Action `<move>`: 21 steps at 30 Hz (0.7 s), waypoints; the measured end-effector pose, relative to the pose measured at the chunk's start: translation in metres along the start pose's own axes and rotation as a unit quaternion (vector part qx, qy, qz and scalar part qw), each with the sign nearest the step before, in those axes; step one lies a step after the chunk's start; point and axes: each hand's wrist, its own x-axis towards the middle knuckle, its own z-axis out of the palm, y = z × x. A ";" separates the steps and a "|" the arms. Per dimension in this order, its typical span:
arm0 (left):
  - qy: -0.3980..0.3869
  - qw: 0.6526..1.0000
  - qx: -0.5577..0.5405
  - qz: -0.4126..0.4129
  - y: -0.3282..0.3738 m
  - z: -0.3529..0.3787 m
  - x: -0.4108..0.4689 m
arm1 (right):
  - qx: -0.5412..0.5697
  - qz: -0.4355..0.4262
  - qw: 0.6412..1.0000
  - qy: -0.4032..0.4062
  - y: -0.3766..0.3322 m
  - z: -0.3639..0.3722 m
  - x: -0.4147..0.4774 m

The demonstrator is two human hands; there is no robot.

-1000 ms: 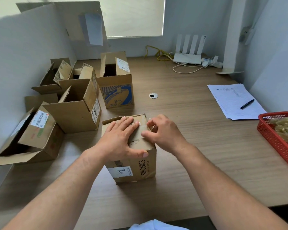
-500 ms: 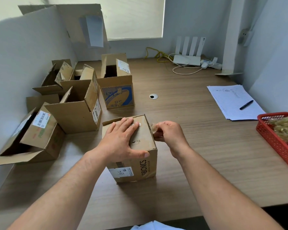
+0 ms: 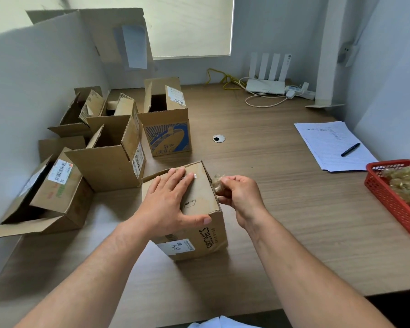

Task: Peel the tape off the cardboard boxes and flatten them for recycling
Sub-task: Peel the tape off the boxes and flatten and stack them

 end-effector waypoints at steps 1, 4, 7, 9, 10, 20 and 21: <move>0.012 1.000 -0.022 -0.004 -0.001 0.000 -0.003 | 0.011 -0.011 1.000 -0.003 -0.005 0.003 -0.002; 0.067 0.992 -0.112 0.002 -0.004 0.004 -0.011 | 0.007 -0.049 0.998 -0.024 -0.026 0.012 -0.004; 0.113 0.966 -0.231 0.012 -0.007 0.022 -0.015 | -0.035 -0.067 0.994 -0.077 -0.040 0.024 -0.005; 0.119 0.955 -0.271 0.010 -0.007 0.033 -0.017 | -0.085 -0.054 0.991 -0.091 -0.035 0.031 -0.004; 0.111 0.956 -0.273 0.004 -0.007 0.037 -0.018 | -0.100 -0.040 0.990 -0.089 -0.029 0.032 -0.002; 0.022 0.995 -0.065 -0.065 -0.009 0.038 -0.009 | 0.027 0.098 0.990 -0.099 -0.010 0.023 0.006; 0.013 0.997 -0.051 -0.056 -0.009 0.039 -0.006 | 0.032 0.100 0.990 -0.093 -0.011 0.022 0.006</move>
